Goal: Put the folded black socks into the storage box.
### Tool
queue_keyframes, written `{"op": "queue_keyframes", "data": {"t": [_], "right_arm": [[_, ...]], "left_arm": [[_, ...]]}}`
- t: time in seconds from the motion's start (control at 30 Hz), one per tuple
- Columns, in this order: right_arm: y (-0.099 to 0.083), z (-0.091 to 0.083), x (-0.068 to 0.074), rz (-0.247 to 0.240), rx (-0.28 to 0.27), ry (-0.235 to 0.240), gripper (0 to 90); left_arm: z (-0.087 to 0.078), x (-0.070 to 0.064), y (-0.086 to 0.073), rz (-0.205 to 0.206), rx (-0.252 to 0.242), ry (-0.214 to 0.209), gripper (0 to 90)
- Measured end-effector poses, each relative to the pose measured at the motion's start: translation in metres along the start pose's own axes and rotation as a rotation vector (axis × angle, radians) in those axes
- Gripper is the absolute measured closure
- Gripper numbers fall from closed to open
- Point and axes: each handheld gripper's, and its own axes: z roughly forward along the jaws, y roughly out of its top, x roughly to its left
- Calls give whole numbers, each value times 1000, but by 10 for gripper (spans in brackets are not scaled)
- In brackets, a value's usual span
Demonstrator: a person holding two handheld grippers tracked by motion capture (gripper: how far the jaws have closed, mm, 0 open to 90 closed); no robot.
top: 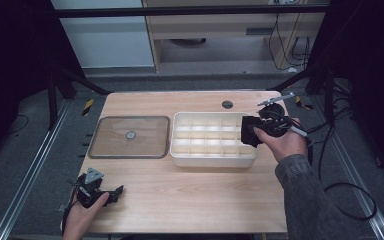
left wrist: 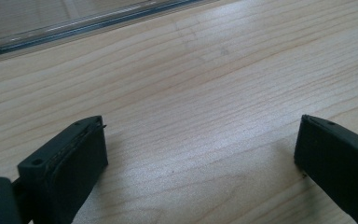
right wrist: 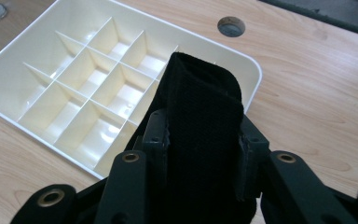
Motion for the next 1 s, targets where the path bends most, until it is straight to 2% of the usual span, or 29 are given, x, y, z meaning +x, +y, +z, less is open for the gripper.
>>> {"op": "queue_keyframes", "data": {"t": [0.5,0.77,1.0], "right_arm": [[-18,28,1,5,20,17,637],[-28,34,1,25,29,19,637],[-30,39,-1,11,43,-6,637]], "left_arm": [[0,-1,0,-4,-3,2,15],[0,-1,0,-1,0,0,15],[0,-1,0,-1,-1,-1,15]]}}
